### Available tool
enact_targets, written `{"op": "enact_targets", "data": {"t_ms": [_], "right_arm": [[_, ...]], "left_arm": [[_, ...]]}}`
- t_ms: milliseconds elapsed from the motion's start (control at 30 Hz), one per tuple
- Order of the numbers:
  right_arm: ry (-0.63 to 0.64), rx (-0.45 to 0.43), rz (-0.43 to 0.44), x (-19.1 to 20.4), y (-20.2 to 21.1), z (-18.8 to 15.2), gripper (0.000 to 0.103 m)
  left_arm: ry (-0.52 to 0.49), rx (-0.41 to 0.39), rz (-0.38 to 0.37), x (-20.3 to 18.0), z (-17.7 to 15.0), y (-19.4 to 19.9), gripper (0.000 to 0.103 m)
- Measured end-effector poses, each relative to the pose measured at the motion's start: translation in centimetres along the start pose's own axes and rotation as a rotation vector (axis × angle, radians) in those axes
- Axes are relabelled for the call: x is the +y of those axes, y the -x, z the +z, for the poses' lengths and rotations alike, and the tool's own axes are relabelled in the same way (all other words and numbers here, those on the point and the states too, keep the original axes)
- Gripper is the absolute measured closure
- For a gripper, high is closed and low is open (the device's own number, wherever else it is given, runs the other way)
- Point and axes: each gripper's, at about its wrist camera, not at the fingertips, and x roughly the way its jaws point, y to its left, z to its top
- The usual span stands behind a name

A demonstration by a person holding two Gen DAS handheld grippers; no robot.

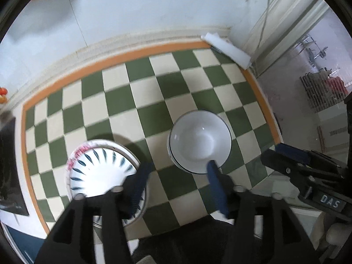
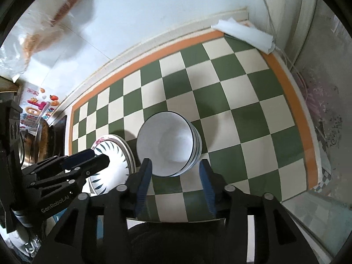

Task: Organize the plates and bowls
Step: 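Lower the three-bowl stack onto the cloth and open both grippers, then grip the bowl stack rim with both grippers and lift it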

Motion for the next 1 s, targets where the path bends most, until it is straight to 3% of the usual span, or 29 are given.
{"op": "enact_targets", "data": {"t_ms": [67, 100, 133, 233, 333, 733, 1000], "right_arm": [[0.002, -0.016, 0.003, 0.4, 0.8, -0.5, 0.041], [0.002, -0.023, 0.012, 0.5, 1.2, -0.7, 0.035], [-0.001, -0.028, 0.017, 0.7, 1.6, -0.9, 0.028], [-0.011, -0.034, 0.023, 0.8, 2.3, -1.3, 0.018], [0.001, -0.035, 0.003, 1.3, 2.7, -1.7, 0.012], [0.023, -0.089, -0.039, 2.3, 5.3, -2.4, 0.006], [0.024, -0.093, -0.048, 2.2, 5.5, -1.5, 0.005]], "left_arm": [[-0.021, -0.041, 0.018, -0.1, -0.2, 0.9, 0.018], [-0.022, -0.046, 0.011, -0.1, -0.2, 1.2, 0.014], [-0.018, -0.049, -0.001, 0.0, -0.3, 1.4, 0.013], [-0.004, -0.056, -0.030, 0.2, -0.4, 2.0, 0.013], [-0.004, -0.063, -0.035, 0.3, -0.6, 2.6, 0.005], [-0.010, -0.087, -0.072, 0.4, -1.6, 5.1, 0.003], [0.001, -0.067, -0.064, 0.7, -1.2, 4.6, 0.003]]}}
